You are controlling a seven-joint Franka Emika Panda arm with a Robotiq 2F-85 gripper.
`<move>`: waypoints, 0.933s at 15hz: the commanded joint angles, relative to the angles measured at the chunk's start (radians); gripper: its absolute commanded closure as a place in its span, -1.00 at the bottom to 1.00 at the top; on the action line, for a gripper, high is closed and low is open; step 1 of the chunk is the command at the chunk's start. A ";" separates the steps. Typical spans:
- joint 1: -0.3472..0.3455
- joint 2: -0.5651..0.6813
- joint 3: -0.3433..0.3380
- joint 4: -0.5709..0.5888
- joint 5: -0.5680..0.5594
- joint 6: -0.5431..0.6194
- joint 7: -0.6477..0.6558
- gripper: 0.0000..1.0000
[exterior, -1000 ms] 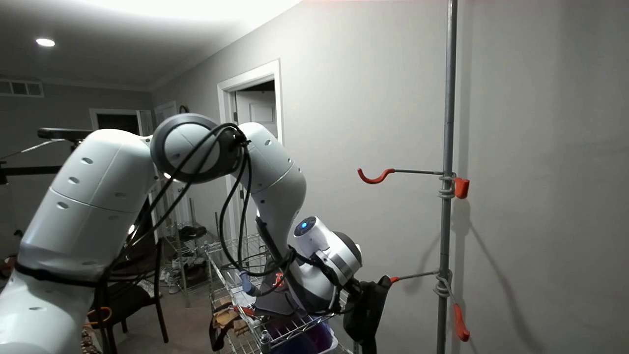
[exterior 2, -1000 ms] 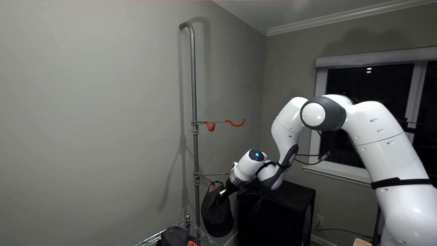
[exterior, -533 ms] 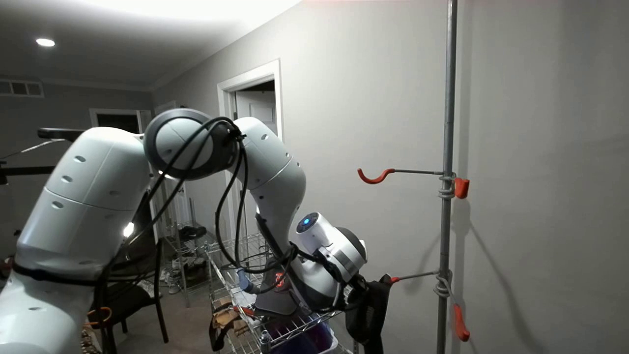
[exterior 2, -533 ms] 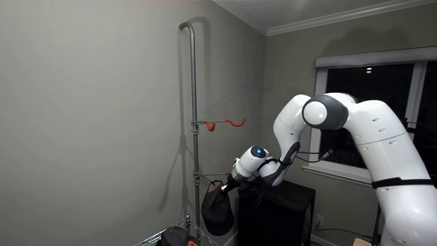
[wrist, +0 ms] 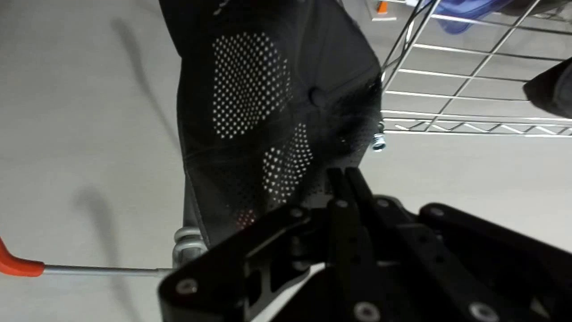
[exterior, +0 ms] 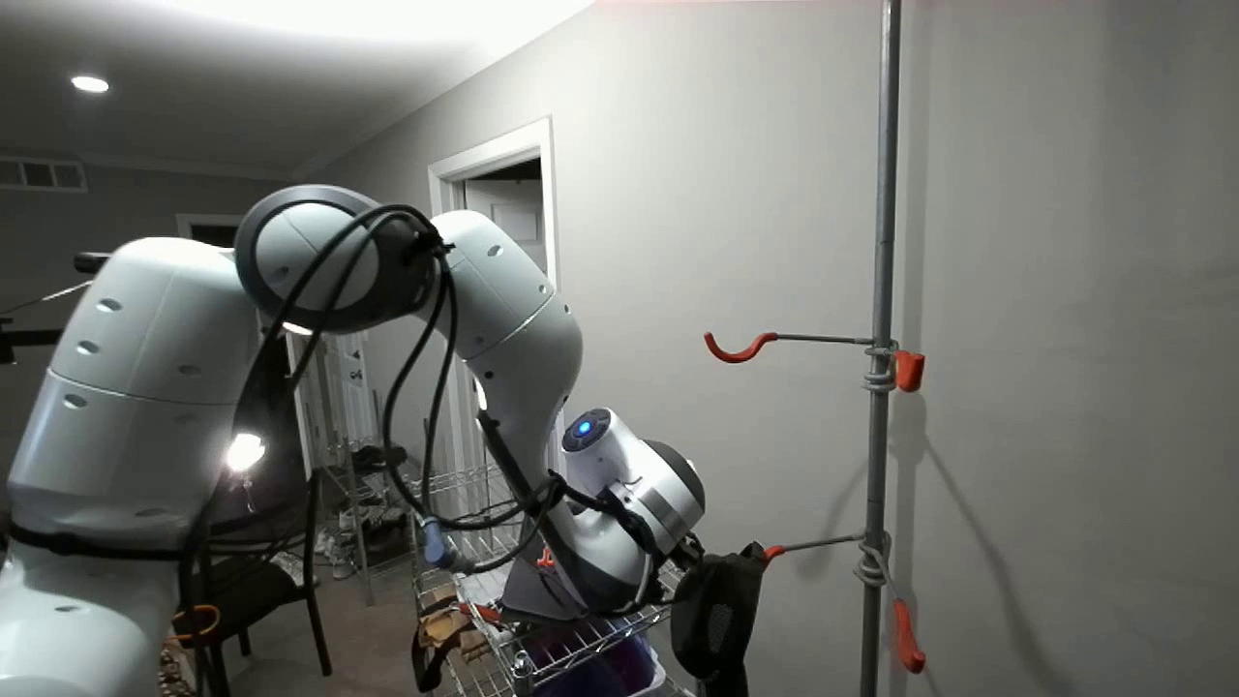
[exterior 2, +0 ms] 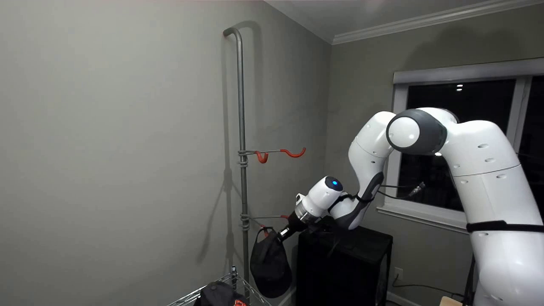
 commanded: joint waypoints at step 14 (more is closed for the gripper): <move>-0.022 -0.070 -0.028 -0.050 0.065 -0.136 -0.105 -0.79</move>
